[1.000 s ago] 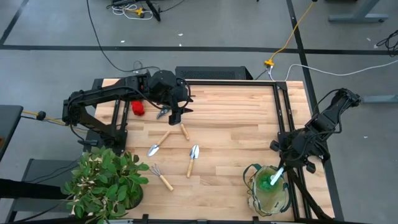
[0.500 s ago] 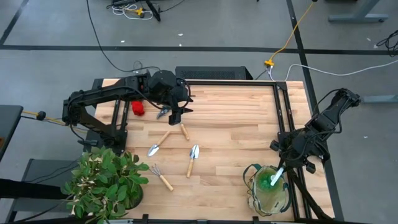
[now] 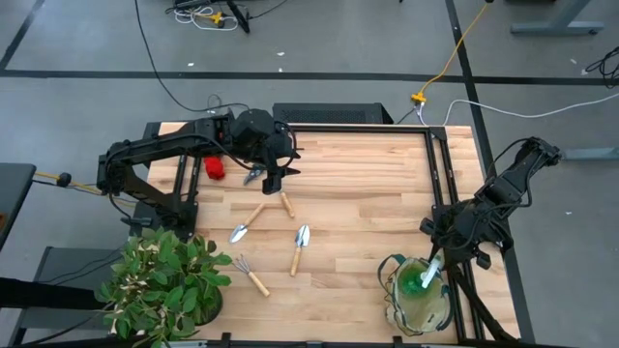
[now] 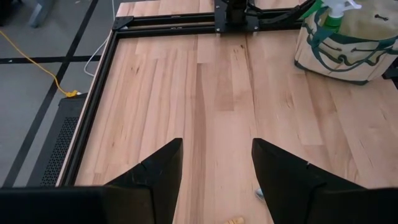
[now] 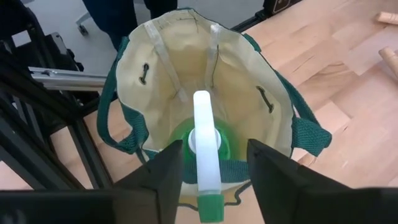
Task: Pick & Place Garden tools in Gardening bag
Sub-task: Put the top brown hand rake into the white gardening bag
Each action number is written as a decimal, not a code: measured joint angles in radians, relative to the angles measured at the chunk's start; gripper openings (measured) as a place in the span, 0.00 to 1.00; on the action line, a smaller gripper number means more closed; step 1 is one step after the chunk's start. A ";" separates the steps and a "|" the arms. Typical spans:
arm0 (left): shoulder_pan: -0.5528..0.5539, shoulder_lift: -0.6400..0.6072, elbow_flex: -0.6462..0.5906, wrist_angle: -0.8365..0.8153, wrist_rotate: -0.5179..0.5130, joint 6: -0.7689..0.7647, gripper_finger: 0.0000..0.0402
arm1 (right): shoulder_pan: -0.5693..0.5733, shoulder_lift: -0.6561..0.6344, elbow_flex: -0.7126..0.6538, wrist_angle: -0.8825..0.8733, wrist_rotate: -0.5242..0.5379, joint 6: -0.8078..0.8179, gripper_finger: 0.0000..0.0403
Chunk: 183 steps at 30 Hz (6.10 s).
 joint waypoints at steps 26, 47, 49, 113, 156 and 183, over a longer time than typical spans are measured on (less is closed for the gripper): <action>0.000 0.000 0.000 0.117 0.041 -0.096 0.50 | -0.020 0.023 0.165 0.056 0.398 0.311 0.48; 0.000 0.000 0.000 0.125 0.124 -0.214 0.50 | -0.148 0.196 0.335 0.122 0.340 0.292 0.48; 0.000 0.000 0.000 0.127 0.124 -0.206 0.50 | -0.163 0.215 0.364 0.121 0.340 0.292 0.48; 0.119 -0.126 -0.044 -0.114 -0.004 -0.162 0.28 | -0.359 0.376 0.460 0.296 0.375 0.346 0.48; 0.012 0.301 -0.044 -0.225 0.031 0.312 0.65 | -0.359 0.375 0.460 0.294 0.454 0.377 0.48; 0.000 0.422 -0.044 -0.278 0.016 0.453 0.66 | -0.359 0.376 0.460 0.294 0.453 0.375 0.48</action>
